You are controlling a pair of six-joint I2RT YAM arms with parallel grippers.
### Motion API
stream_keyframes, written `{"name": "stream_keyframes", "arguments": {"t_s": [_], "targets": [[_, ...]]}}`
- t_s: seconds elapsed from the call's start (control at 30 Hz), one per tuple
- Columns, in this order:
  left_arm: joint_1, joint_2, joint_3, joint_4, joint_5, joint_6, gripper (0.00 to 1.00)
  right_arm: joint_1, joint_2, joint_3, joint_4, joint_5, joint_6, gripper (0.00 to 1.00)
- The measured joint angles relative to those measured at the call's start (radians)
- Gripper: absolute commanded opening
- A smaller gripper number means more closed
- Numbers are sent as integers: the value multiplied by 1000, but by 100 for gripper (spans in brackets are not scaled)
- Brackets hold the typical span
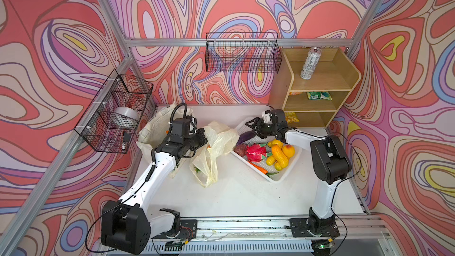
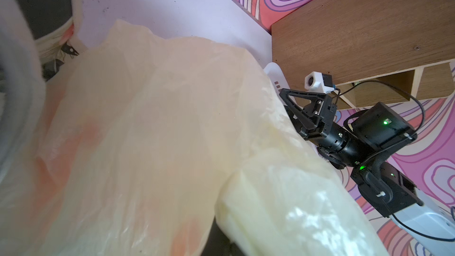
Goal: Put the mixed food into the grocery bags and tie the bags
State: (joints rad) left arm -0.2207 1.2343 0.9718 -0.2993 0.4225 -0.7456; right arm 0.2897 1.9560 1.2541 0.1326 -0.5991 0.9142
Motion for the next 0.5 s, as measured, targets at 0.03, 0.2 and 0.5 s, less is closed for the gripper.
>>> {"name": "stream_keyframes", "arguments": {"t_s": [0.03,0.2,0.5], "targets": [[0,0,0,-1,0,0,0,0,0,-2,8,-3,4,73],[0,0,0,-8,0,0,0,0,-9,-1,-75,12,-8,74],[0,0,0,-11,0,0,0,0,-74,24,-405,96,-15,84]]}}
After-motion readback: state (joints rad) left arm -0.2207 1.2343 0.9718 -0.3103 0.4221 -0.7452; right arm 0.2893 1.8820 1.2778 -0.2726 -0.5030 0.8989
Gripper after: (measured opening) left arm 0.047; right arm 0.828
